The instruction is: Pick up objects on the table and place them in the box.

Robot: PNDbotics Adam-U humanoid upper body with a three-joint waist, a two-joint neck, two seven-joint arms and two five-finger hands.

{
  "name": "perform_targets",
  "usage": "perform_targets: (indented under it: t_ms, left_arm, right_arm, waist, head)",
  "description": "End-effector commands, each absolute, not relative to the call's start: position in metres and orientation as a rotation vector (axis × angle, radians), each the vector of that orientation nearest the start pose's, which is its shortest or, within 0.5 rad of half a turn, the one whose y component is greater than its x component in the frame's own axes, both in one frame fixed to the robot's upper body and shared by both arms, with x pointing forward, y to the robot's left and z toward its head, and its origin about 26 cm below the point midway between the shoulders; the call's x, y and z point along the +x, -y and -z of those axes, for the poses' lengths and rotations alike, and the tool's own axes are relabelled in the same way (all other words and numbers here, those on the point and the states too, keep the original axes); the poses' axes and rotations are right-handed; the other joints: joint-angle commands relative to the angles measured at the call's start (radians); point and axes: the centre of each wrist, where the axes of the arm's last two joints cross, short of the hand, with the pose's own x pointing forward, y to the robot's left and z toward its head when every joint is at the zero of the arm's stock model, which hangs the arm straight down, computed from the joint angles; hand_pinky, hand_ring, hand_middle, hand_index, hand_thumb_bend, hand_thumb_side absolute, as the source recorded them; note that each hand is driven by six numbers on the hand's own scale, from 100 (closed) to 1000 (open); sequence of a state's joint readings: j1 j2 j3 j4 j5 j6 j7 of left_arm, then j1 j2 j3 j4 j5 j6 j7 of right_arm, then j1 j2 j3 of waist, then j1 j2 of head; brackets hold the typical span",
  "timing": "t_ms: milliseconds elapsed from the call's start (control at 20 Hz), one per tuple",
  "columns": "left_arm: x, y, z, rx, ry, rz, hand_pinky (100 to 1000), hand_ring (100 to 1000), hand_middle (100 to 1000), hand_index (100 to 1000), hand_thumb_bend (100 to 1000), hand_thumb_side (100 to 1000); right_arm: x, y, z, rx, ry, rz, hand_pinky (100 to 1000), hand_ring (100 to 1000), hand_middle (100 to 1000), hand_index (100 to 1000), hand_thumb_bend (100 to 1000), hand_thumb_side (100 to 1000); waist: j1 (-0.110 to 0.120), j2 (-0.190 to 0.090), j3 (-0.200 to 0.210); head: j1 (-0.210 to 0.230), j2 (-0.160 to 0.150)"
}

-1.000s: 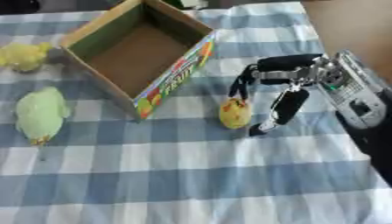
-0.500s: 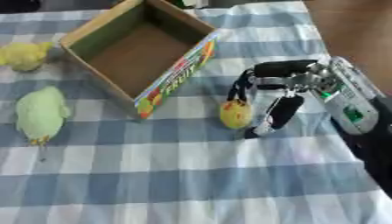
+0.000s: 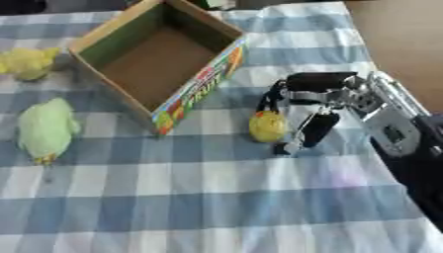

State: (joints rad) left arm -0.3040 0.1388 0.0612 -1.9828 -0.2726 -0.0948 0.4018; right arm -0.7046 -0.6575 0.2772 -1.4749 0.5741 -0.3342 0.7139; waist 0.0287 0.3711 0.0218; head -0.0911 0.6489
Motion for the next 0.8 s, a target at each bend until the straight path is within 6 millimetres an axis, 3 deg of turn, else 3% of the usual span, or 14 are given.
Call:
perform_targets:
  t_ms: [50,400,600,700,800]
  left_arm:
    - [0.302,-0.244,-0.193,0.545,2.436,-0.158,472,586,600,738,100,804]
    - [0.302,-0.243,-0.193,0.541,2.436,-0.150,473,587,601,735,100,803]
    - [0.302,-0.243,-0.193,0.540,2.436,-0.147,473,588,601,734,100,802]
    - [0.302,-0.243,-0.193,0.539,2.437,-0.147,473,588,601,734,100,801]
    - [0.302,-0.243,-0.193,0.539,2.437,-0.147,473,588,601,734,100,800]
  right_arm:
    - [0.401,0.282,-0.230,-0.617,1.466,-1.940,788,810,473,701,395,386]
    - [0.399,0.277,-0.234,-0.626,1.552,-1.860,753,752,392,636,129,344]
    - [0.397,0.272,-0.239,-0.616,1.577,-1.859,745,742,379,625,100,265]
    - [0.396,0.270,-0.243,-0.614,1.593,-1.851,733,725,362,612,100,144]
    - [0.395,0.268,-0.247,-0.613,1.618,-1.836,727,714,352,607,100,100]
  waist:
    - [0.000,-0.012,0.002]
    - [0.001,-0.009,0.002]
    - [-0.001,-0.009,0.002]
    - [-0.003,-0.010,0.003]
    - [-0.003,-0.012,0.003]
  head:
    - [-0.004,-0.011]
    - [-0.002,-0.010]
    - [-0.001,-0.009]
    - [-0.002,-0.009]
    - [-0.002,-0.008]
